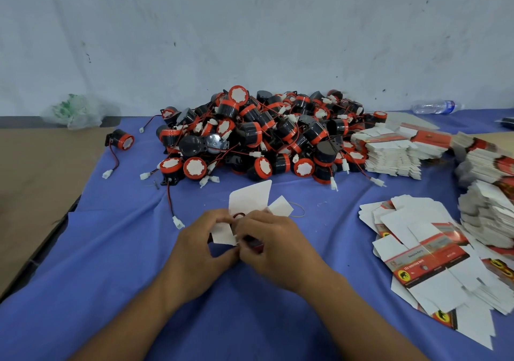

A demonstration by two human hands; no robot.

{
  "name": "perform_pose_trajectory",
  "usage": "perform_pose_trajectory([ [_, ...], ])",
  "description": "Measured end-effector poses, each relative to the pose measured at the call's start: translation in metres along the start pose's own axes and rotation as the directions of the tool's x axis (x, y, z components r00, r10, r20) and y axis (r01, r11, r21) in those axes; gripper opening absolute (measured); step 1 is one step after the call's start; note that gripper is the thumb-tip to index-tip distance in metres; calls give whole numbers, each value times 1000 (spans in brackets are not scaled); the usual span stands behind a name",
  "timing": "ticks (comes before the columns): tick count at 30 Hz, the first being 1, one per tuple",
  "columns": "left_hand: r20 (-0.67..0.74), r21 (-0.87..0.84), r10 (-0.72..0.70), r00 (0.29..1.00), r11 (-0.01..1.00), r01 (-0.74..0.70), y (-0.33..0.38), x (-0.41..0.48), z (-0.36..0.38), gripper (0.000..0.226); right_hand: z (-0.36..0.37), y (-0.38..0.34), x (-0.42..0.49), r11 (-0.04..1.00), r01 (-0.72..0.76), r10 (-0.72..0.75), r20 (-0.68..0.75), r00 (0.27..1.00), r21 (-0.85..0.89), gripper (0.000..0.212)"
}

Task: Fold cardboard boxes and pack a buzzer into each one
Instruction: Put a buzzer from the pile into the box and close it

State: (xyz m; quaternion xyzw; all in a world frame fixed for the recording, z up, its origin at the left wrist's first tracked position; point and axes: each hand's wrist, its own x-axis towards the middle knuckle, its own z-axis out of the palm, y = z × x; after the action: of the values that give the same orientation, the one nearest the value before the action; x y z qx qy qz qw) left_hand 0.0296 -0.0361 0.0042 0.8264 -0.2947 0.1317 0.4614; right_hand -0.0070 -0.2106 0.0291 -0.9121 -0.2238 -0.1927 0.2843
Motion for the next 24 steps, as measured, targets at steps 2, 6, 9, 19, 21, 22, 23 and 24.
perform_pose_trajectory([
  [2, 28, 21, 42, 999, 999, -43, -1, 1, 1, 35, 1, -3, 1, 996, 21, -23, -14, 1000, -90, 9],
  [6, 28, 34, 34, 999, 999, -35, -2, 0, 0, 30, 1, 4, -1, 973, -49, 50, -4, 999, -225, 21],
  [9, 4, 23, 14, 1000, 1000, -14, 0, -1, 0, 36, -1, 14, -5, 973, -55, 81, 110, 991, -223, 33],
  [19, 4, 32, 10, 1000, 999, -10, 1, -2, -1, 53, 0, 15, -2, 994, -106, 107, 30, 994, -35, 31],
  [21, 1, 41, 9, 1000, 999, -9, 2, -2, -1, 54, 2, 15, -2, 990, -109, 113, 47, 992, -87, 31],
  [22, 2, 42, 4, 1000, 999, -4, 2, -2, -1, 55, 2, 16, -2, 988, -118, 124, 57, 991, -95, 30],
  [23, 1, 45, 0, 1000, 999, 0, 2, -3, -1, 55, 2, 15, -1, 986, -130, 138, 69, 988, -102, 28],
  [24, 4, 50, -3, 1000, 999, 3, 2, -3, -1, 55, 2, 14, -1, 984, -142, 151, 79, 985, -111, 26],
])
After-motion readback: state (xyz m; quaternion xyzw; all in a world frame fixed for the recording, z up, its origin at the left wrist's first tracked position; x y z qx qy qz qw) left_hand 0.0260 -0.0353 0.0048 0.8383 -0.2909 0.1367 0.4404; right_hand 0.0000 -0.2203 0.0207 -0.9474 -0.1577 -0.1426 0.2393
